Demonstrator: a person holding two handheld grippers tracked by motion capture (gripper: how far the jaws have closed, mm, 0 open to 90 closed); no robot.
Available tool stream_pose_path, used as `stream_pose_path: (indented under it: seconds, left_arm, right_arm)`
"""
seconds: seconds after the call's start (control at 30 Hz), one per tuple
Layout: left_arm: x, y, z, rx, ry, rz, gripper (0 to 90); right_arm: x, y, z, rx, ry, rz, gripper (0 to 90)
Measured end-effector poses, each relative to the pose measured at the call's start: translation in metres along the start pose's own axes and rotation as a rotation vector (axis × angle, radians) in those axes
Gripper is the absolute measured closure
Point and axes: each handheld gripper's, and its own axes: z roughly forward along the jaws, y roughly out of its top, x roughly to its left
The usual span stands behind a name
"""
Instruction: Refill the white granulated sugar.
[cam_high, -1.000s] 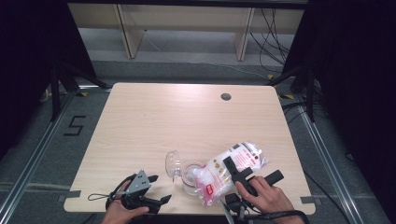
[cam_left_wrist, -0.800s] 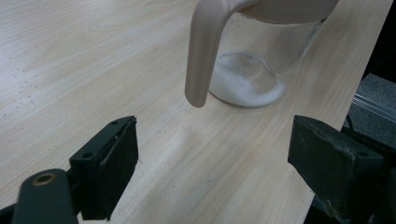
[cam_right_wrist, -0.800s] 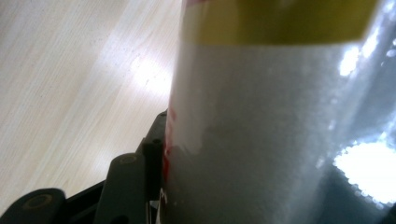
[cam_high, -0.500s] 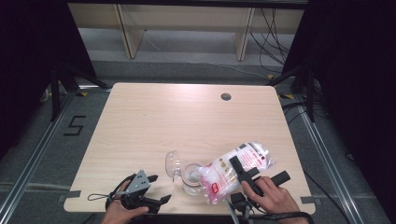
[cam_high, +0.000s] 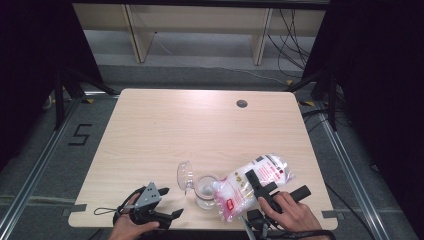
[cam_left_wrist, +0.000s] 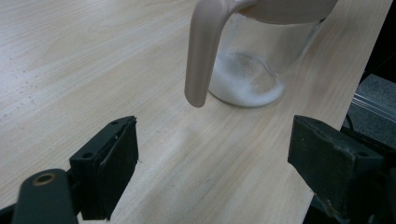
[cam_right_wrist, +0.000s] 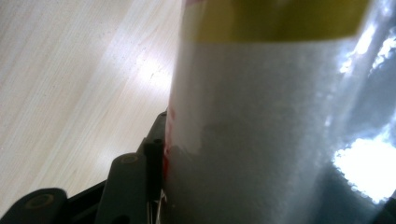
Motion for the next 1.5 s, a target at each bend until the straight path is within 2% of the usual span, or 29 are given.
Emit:
stream_pose_path:
  seconds: [0.03,0.1,0.13,0.5,0.53,0.7,0.77,0.97,1.03,1.1,1.33,1.5]
  left_arm:
    - [0.0,0.0,0.0,0.0,-0.001,-0.002,15.8]
    - [0.0,0.0,0.0,-0.002,-0.004,-0.004,15.8]
    - [0.0,0.0,0.0,-0.001,-0.001,0.0,15.8]
    - [0.0,0.0,0.001,-0.004,-0.003,0.004,15.8]
    - [-0.001,-0.001,0.001,-0.003,-0.001,-0.022,15.8]
    - [-0.001,-0.001,0.001,-0.008,-0.003,-0.023,15.8]
    - [-0.001,-0.001,0.001,-0.002,-0.001,-0.022,15.8]
    - [-0.001,-0.001,0.001,-0.003,-0.001,-0.023,15.8]
    - [-0.001,-0.001,0.001,-0.008,-0.004,-0.022,15.8]
    - [0.0,0.0,0.0,-0.002,-0.002,-0.001,15.8]
    - [0.0,0.0,0.0,0.0,-0.002,0.0,15.8]
    - [0.0,0.0,0.0,-0.002,-0.004,-0.003,15.8]
  right_arm:
    - [-0.002,0.0,-0.001,0.006,0.005,-0.031,52.4]
    - [-0.002,0.001,-0.001,0.002,0.012,-0.025,52.5]
    - [-0.002,0.002,-0.001,-0.002,0.006,-0.039,52.5]
    - [-0.005,0.007,0.001,-0.021,0.003,-0.043,52.7]
    - [-0.006,0.007,0.001,-0.021,0.005,-0.041,52.8]
    - [-0.008,0.007,0.003,-0.022,0.002,-0.043,52.9]
    - [-0.008,0.007,0.006,-0.023,0.002,-0.029,53.1]
    - [-0.009,0.003,0.007,-0.017,0.003,-0.04,53.4]
    - [-0.007,0.001,0.007,-0.013,-0.002,-0.013,53.5]
    - [-0.008,-0.001,0.007,-0.003,0.009,-0.019,53.6]
    - [-0.002,-0.007,0.004,0.011,0.016,0.013,54.1]
    - [-0.003,-0.006,0.001,0.007,0.01,-0.001,54.4]
